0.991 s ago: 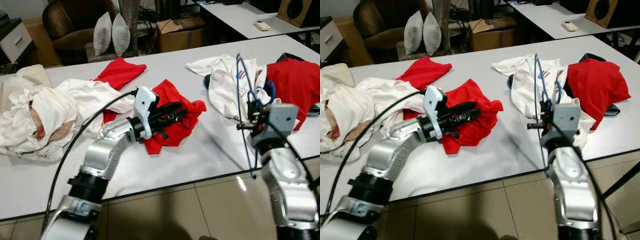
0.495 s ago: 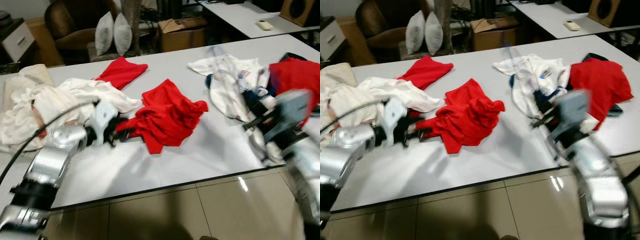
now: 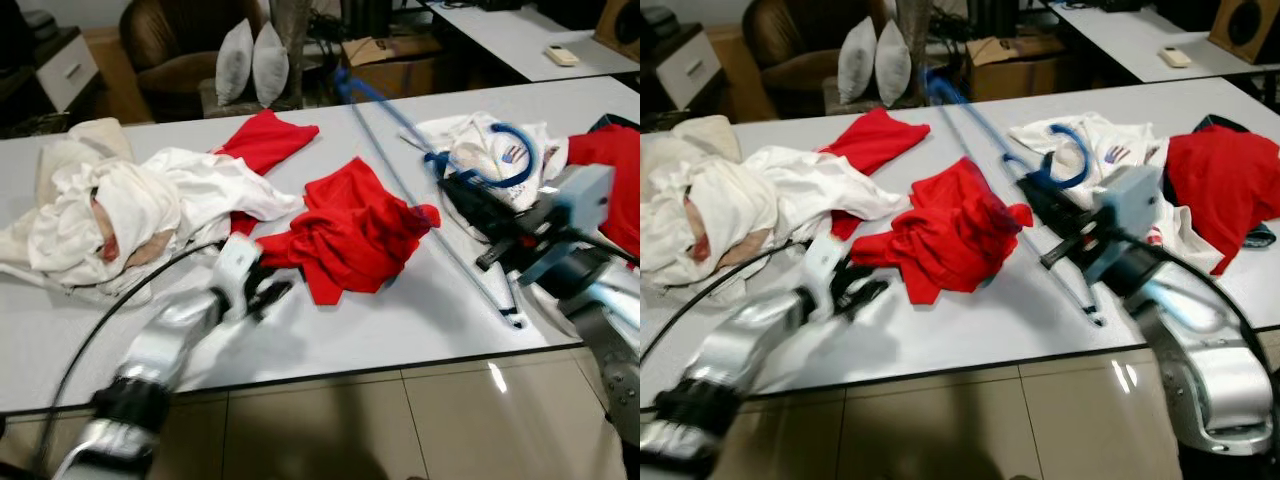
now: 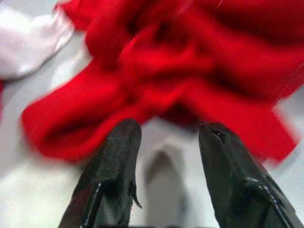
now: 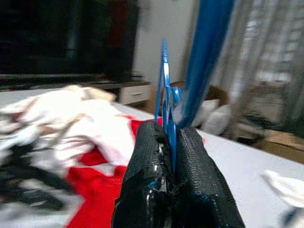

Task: Hang hanger

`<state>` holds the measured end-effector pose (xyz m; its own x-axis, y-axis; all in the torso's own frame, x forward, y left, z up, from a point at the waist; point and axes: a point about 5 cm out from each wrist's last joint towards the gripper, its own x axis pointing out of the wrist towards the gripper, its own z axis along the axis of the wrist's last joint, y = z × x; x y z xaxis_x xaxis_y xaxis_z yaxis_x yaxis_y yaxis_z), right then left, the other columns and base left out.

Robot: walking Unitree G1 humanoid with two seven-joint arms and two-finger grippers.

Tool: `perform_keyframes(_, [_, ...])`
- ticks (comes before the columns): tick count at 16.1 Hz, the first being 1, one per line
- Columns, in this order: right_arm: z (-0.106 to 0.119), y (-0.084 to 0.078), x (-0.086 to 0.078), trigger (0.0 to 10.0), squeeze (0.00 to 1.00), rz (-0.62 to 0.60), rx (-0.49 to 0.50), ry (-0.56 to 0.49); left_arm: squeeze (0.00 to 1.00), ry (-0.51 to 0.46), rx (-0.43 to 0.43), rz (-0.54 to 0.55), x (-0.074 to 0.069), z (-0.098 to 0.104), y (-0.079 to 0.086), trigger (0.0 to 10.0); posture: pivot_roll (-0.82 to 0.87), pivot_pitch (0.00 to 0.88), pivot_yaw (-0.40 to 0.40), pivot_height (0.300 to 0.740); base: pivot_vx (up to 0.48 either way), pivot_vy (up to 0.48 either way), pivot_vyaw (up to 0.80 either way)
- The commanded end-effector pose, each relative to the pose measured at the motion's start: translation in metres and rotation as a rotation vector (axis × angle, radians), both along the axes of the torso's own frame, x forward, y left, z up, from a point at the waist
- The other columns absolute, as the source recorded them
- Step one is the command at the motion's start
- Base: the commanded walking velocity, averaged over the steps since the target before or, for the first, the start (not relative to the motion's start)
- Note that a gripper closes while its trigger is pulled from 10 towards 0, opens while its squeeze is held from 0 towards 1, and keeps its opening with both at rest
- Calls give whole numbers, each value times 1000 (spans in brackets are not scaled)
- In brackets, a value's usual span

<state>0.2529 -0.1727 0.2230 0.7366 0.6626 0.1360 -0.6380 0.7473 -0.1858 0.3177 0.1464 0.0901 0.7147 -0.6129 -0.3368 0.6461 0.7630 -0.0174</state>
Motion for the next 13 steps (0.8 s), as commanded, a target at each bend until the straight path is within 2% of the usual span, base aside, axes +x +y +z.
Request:
perform_keyframes(1, [-12, 16, -4, 10000, 0, 81, -33, 72, 0, -26, -61, -22, 6, 5, -18, 10000, -181, 0, 95, 740, 0, 0, 0])
perform_keyframes(2, [-31, 21, -4, 10000, 0, 88, -95, 144, 0, -57, -125, -52, 8, 11, -34, 10000, -182, 0, 97, 740, 0, 0, 0])
perform_keyframes(3, [-39, 22, -4, 10000, 0, 83, -127, 168, 0, -69, -152, -66, 9, 13, -39, 10000, -182, 0, 98, 740, 0, 0, 0])
perform_keyframes(4, [-61, 17, -1, 10000, 0, 4, -173, 254, 0, -105, -231, -117, 8, 24, -49, 10000, -186, 0, 103, 740, 0, 0, 0])
perform_keyframes(5, [-68, 14, 1, 10000, 0, -32, -178, 277, 0, -120, -265, -135, 8, 29, -51, 10000, -186, 0, 104, 740, 0, 0, 0])
perform_keyframes(7, [-79, -6, 7, 10000, 0, -188, -149, 319, 0, -172, -318, -126, 11, 41, -41, 10000, -188, 0, 109, 740, 0, 0, 0])
perform_keyframes(9, [-96, -37, 8, 10000, 0, -358, -146, 366, 0, -237, -366, -92, 15, 57, -21, 10000, -186, 0, 108, 740, 0, 0, 0])
perform_keyframes(10, [-102, -47, 7, 10000, 0, -403, -142, 386, 0, -254, -348, -83, 16, 59, -13, 10000, -183, 0, 106, 740, 0, 0, 0])
perform_keyframes(12, [-108, -61, 4, 10000, 0, -453, -157, 403, 0, -255, -244, -65, 19, 55, 1, 10000, -180, 0, 104, 740, 0, 0, 0])
perform_keyframes(13, [-105, -72, 5, 10000, 0, -495, -140, 396, 0, -250, -133, -66, 19, 48, 7, 10000, -178, 0, 105, 740, 0, 0, 0])
